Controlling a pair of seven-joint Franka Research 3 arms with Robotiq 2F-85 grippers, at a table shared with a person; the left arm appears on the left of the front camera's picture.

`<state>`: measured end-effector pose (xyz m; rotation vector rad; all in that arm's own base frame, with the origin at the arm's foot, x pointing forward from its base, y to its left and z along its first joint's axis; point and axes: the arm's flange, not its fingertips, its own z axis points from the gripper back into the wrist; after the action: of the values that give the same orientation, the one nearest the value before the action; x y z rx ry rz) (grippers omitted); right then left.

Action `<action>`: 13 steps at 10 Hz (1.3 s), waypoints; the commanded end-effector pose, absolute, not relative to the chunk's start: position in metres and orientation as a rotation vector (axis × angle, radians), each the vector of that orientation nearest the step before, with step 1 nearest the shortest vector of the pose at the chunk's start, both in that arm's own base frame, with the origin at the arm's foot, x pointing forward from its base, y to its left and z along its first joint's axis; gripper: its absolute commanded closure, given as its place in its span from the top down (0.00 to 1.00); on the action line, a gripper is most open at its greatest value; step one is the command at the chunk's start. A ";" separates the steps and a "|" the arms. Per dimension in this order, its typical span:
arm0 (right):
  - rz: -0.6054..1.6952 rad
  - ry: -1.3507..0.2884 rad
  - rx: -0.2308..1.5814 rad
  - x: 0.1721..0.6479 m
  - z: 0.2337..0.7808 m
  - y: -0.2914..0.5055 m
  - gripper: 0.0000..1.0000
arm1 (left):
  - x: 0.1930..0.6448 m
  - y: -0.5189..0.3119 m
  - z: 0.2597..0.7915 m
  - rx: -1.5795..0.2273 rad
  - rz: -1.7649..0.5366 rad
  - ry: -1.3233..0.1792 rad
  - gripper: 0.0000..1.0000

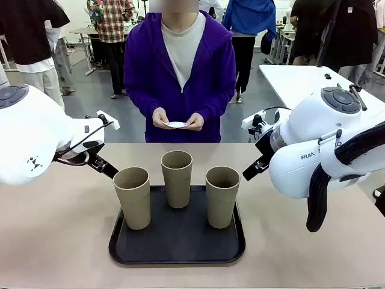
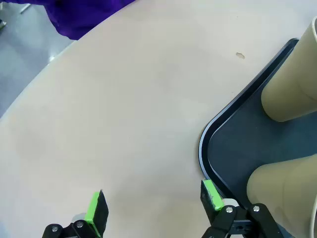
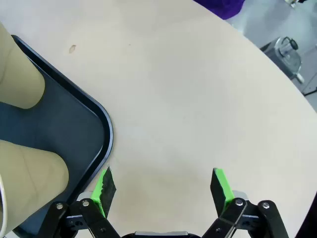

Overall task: Place coasters on the table and set cups on them.
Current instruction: Pick up one Reusable plastic cup and place it on a coaster set by the human.

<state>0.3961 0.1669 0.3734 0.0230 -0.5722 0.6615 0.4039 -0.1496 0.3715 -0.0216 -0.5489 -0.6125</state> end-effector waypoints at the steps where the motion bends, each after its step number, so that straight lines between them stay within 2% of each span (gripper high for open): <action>1: 0.662 -0.572 0.023 0.396 0.373 0.167 1.00 | 0.404 -0.150 0.372 -0.022 -0.613 -0.549 1.00; 13: 0.662 -0.572 0.023 0.396 0.373 0.167 1.00 | 0.404 -0.150 0.372 -0.022 -0.613 -0.549 1.00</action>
<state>0.3961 0.1668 0.3734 0.0228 -0.5722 0.6614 0.4038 -0.1496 0.3715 -0.0216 -0.5489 -0.6126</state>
